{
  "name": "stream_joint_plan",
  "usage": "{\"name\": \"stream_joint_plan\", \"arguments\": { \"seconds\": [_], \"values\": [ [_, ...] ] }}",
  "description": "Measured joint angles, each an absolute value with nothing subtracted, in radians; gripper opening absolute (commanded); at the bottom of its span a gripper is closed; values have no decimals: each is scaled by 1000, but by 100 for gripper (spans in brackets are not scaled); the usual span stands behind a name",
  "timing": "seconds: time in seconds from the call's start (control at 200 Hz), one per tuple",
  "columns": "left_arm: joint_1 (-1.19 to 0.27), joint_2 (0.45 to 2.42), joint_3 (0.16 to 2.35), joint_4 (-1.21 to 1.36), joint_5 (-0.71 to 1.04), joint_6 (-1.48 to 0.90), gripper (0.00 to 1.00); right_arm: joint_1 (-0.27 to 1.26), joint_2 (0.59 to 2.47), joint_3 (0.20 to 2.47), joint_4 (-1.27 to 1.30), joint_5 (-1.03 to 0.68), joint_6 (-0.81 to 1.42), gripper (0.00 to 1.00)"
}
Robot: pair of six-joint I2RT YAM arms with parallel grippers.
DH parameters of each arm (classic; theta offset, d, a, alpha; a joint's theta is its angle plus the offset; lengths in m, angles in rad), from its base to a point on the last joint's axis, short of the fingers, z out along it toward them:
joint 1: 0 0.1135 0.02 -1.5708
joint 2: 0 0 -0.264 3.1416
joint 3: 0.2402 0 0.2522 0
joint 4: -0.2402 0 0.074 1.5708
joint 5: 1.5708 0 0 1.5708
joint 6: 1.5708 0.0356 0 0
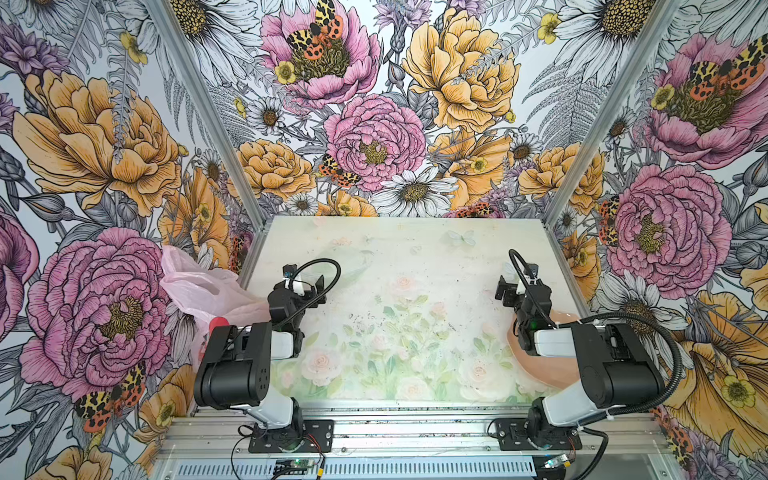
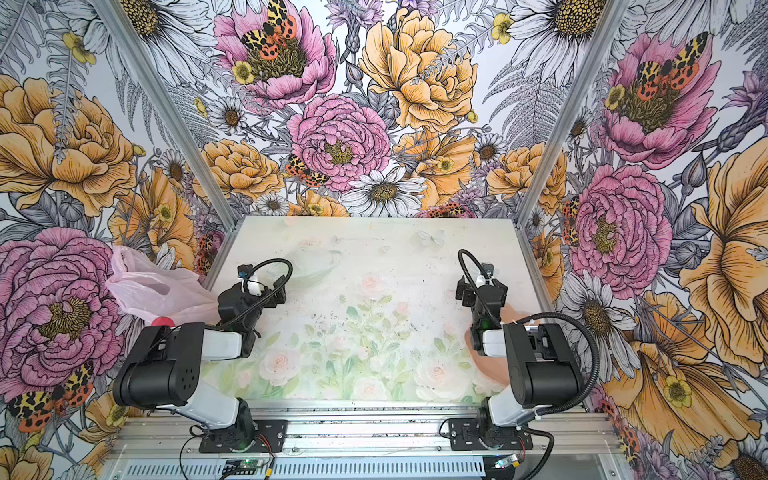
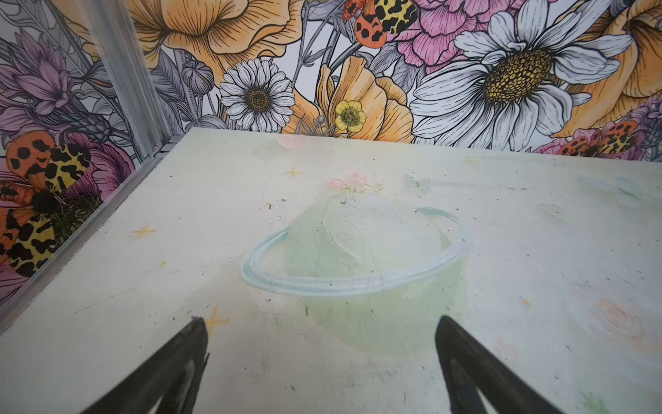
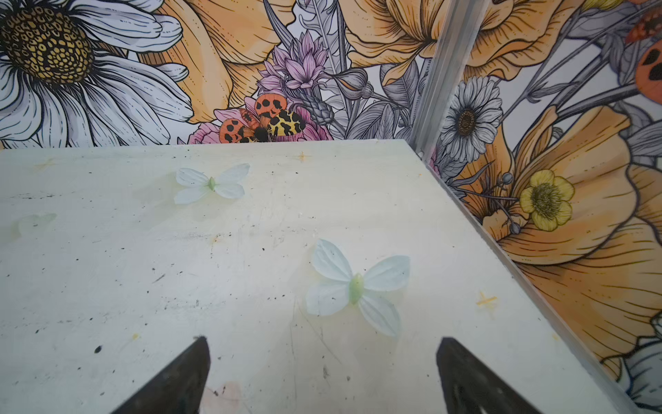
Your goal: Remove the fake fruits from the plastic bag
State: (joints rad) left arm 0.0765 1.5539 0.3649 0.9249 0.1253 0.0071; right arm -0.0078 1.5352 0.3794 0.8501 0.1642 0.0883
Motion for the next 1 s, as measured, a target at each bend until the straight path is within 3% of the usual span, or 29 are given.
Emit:
{"name": "stream_joint_plan", "arguments": {
  "seconds": [1.001],
  "values": [
    [68,1518,364,918,160,13,99,-8,1531,379,849,164,88,99]
  ]
}}
